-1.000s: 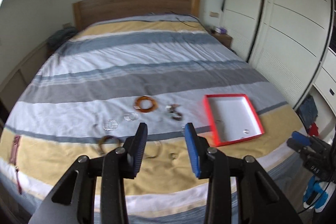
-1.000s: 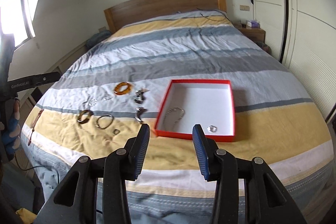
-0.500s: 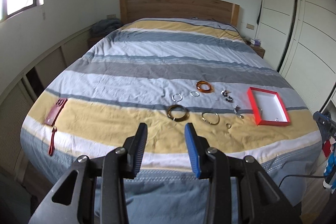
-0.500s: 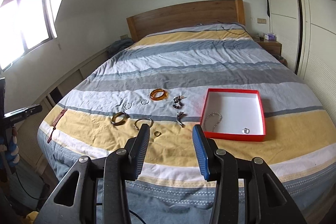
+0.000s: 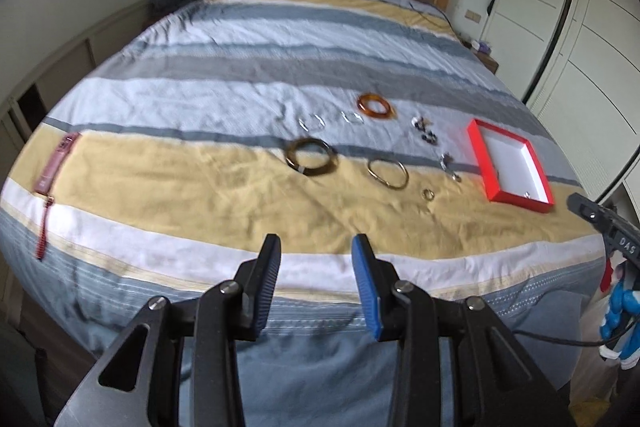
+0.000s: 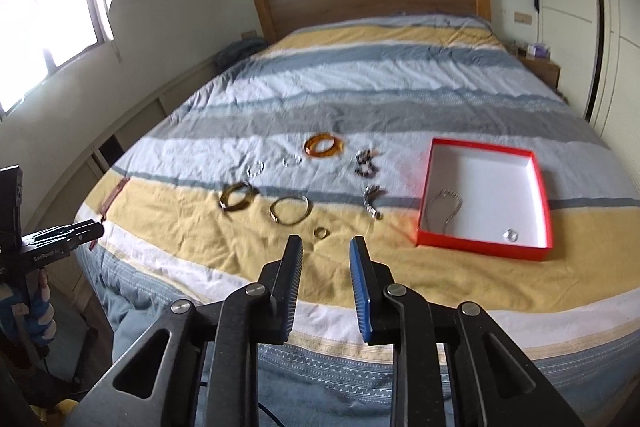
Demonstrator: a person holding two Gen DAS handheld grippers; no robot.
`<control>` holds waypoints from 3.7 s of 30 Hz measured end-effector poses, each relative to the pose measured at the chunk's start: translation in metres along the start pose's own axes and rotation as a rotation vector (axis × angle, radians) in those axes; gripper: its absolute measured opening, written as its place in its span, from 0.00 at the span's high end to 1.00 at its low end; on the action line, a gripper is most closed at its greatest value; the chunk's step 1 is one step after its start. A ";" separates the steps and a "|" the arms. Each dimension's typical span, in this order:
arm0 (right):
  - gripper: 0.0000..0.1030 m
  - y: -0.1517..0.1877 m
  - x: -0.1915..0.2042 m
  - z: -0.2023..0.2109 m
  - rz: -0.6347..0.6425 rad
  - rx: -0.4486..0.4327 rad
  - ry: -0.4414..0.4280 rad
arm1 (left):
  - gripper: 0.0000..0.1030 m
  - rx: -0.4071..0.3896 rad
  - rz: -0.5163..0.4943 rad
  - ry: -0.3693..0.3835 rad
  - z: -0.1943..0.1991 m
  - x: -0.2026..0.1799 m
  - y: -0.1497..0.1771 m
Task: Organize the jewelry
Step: 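Grasp the silver cuff bangle with the left tool while the right tool grasps another silver ring, then carry the bangle and ring into the red box and open both tools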
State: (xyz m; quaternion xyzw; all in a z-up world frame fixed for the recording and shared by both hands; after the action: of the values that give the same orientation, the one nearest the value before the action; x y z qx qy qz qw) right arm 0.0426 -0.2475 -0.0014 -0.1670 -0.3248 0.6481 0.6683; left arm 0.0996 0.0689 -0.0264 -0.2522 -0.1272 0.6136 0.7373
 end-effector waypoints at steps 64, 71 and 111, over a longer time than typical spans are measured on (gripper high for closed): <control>0.80 0.014 -0.014 -0.142 0.024 0.184 -0.109 | 0.95 0.173 -0.074 -0.006 -0.162 -0.116 -0.068; 0.80 0.029 -0.025 -0.096 0.004 0.122 -0.092 | 0.95 0.143 -0.074 -0.019 -0.131 -0.129 -0.052; 0.80 -0.045 -0.269 -0.146 -0.195 0.091 0.170 | 0.97 0.199 -0.336 0.377 -0.256 -0.405 -0.195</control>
State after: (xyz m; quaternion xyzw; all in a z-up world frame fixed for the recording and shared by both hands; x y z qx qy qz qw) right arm 0.1850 -0.4852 -0.1379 -0.1583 -0.2520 0.5776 0.7601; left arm 0.3039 -0.4019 -0.0896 -0.2640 0.0332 0.4344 0.8605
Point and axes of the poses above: each gripper's, at about its wrist camera, not at the fingertips, and z roughly against the way its jaws point, x to its left, y to its underside, the point moved 4 cm from there along -z, roughly the way its jaws point, and after that the axes turned 6 degrees about x, right-handed, at the moved point
